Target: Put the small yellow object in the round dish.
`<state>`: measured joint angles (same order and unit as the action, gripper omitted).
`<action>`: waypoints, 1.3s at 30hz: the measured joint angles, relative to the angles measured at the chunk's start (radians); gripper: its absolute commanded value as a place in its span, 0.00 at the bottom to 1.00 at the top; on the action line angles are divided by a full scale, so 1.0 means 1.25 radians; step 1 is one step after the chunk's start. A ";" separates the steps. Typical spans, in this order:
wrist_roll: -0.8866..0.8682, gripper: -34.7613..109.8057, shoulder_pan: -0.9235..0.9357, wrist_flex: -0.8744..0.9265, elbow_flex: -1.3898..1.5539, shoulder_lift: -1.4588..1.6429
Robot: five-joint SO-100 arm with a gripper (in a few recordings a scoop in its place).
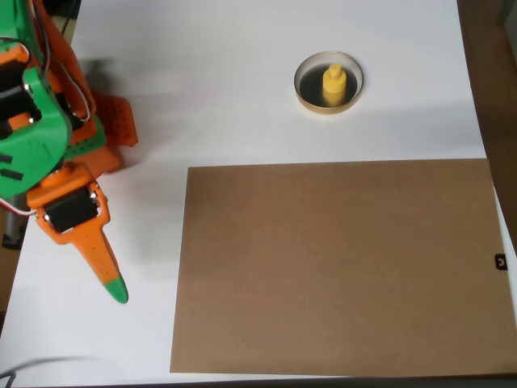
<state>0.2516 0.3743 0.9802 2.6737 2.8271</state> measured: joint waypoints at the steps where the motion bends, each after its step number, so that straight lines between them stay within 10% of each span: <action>1: -0.002 0.42 0.009 0.007 0.013 0.029; 39: -0.129 0.24 0.098 0.069 0.234 0.335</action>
<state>0.0905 0.4970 1.0661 2.9667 3.2459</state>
